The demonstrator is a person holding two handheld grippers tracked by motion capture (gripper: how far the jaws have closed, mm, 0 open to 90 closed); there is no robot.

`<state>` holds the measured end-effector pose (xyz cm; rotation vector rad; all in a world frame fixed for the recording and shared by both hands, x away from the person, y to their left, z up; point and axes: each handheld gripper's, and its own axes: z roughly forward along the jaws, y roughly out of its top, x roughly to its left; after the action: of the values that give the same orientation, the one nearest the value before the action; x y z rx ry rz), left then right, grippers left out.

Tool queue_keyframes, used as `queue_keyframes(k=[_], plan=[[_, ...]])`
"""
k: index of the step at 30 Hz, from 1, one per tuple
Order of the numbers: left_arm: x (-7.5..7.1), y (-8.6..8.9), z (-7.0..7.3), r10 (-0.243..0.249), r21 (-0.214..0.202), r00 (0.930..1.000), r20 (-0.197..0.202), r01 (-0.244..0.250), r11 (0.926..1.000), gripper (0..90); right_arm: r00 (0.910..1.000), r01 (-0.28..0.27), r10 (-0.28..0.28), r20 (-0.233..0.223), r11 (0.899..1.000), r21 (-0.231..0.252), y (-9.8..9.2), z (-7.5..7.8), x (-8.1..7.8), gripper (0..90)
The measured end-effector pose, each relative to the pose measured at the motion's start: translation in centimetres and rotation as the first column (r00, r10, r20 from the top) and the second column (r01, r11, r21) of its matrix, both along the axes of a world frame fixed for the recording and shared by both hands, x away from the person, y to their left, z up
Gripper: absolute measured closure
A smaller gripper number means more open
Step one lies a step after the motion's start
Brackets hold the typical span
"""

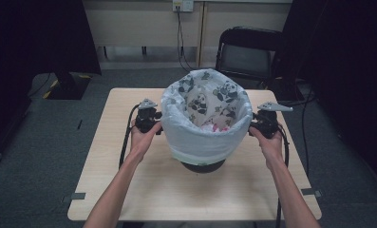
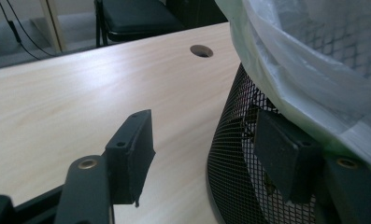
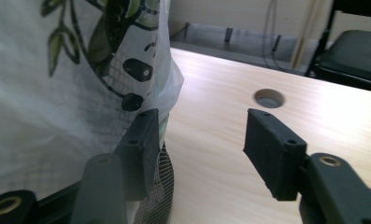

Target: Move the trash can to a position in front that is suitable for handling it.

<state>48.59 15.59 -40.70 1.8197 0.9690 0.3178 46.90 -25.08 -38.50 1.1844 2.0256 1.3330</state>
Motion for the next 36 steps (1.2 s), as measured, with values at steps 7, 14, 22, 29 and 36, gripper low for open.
queue_keyframes(k=[7, 14, 22, 29, 36], plan=[[-2.8, 2.1, -0.3, -0.008, -0.052, 0.9998, -0.017, 0.007, 0.9986, 39.9, 0.9981, -0.061, 0.061, -0.007, 0.998, 0.011, 1.6, -0.1, -1.5, 44.4], [-5.4, 3.0, -0.2, -0.044, -0.044, 0.9990, -0.005, 0.044, 0.9981, 43.3, 0.9949, -0.099, 0.099, -0.018, 0.995, 0.011, 2.3, 0.0, -2.8, 44.6], [-7.0, 4.0, -0.5, -0.105, -0.053, 0.9944, 0.010, 0.105, 0.9930, 42.5, 0.9905, -0.135, 0.136, -0.021, 0.990, 0.036, 2.5, -0.2, -4.3, 45.4], [-8.4, 4.5, -0.4, -0.152, -0.059, 0.9884, 0.003, 0.152, 0.9866, 42.7, 0.9838, -0.176, 0.177, -0.030, 0.984, 0.027, 2.7, 0.0, -5.4, 44.5], [-9.5, 5.6, -0.6, -0.250, -0.060, 0.9681, 0.021, 0.251, 0.9662, 41.7, 0.9743, -0.215, 0.218, -0.058, 0.975, 0.050, 3.0, -0.1, -6.3, 46.9]])
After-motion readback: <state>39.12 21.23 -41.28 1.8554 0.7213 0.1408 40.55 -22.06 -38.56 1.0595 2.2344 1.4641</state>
